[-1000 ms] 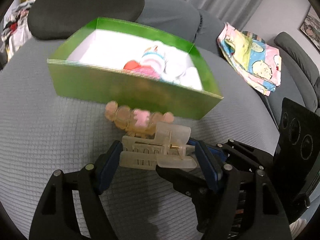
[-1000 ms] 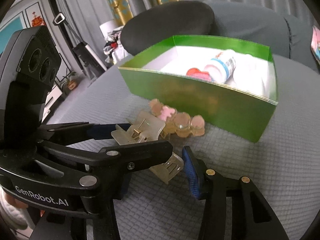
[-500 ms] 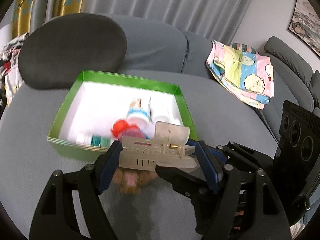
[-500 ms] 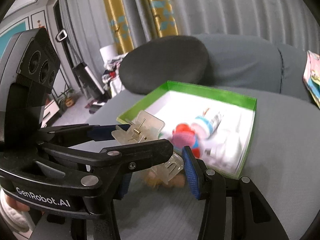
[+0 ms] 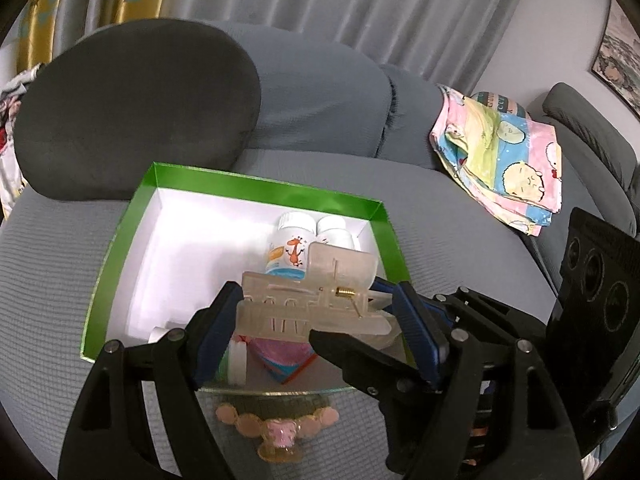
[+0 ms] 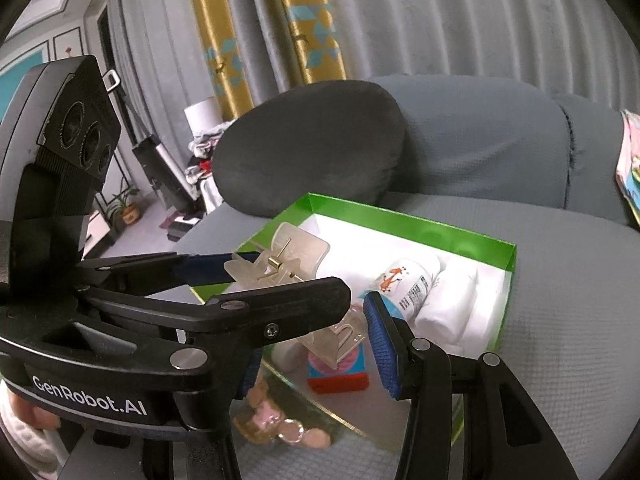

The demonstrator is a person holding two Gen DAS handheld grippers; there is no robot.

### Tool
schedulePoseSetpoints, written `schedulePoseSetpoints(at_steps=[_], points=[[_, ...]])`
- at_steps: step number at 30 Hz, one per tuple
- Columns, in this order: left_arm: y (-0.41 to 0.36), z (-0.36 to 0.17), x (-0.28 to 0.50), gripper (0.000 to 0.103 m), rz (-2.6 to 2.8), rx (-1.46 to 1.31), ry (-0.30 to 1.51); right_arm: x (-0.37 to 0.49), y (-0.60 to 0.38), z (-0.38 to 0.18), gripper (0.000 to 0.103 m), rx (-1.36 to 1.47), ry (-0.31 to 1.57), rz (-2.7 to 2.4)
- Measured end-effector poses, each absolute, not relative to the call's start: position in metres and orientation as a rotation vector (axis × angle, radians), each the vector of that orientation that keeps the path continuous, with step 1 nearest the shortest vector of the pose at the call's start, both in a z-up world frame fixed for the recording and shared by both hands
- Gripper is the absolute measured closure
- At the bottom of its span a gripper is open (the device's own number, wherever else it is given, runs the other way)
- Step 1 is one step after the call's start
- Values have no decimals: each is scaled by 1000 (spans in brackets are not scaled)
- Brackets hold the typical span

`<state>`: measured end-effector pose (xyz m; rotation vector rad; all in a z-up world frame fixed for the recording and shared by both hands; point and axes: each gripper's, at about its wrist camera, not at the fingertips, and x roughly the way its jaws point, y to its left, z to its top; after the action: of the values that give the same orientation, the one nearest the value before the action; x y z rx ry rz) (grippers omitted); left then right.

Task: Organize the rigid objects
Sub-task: 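Carry the hair clip over the green box and release it inside, then withdraw the open left gripper from the green box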

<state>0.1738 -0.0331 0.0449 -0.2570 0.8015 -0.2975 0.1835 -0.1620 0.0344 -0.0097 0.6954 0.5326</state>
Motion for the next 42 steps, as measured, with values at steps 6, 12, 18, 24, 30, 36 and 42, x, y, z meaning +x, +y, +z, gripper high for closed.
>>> schedulePoseSetpoints(at_steps=[6,12,18,24,30,36,42], points=[[-33,28,190,26,-296,-280,852,198,-168,16,53,10,743,521],[-37,18,199,21,-268,-289,891,207,-167,4,53,15,781,487],[-36,20,192,4,-207,-240,874,204,-174,1,39,10,777,419],[-31,29,176,3,-154,-201,833,185,-188,9,39,4,753,371],[-31,35,147,2,-115,-167,799,158,-198,17,35,3,734,326],[-31,37,115,2,-99,-158,790,126,-202,20,32,2,732,331],[-33,36,83,2,-84,-156,789,99,-198,18,32,-12,742,339]])
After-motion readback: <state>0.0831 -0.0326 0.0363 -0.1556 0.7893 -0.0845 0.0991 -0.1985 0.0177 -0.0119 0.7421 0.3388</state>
